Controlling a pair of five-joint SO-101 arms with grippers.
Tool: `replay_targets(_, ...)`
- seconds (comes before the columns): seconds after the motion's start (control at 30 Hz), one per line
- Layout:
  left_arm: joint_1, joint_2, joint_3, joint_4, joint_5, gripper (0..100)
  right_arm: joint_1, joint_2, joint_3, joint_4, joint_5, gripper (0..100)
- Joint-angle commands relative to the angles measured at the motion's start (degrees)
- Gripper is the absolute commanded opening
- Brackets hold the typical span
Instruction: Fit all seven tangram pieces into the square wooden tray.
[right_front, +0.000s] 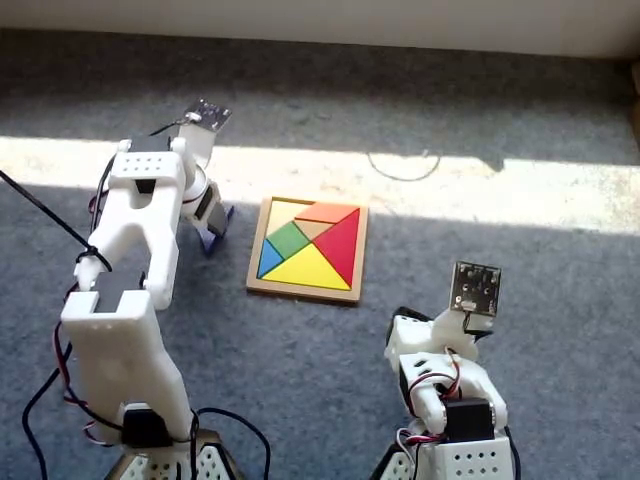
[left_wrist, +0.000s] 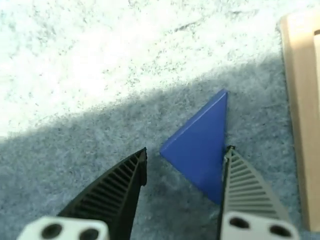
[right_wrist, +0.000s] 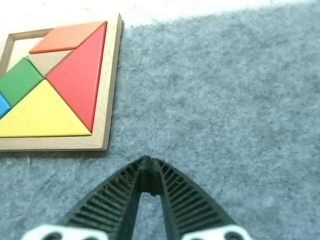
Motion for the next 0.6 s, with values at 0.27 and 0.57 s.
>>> replay_targets(0.27, 3.3, 8.0, -11.4, 7.5, -0.4, 24, 0.7, -0.7, 6.2, 0.4, 0.7, 0.5)
replay_targets(0.57, 4.1, 13.8, -20.8, 13.0, -0.4, 24, 0.7, -0.7, 6.2, 0.4, 0.7, 0.5)
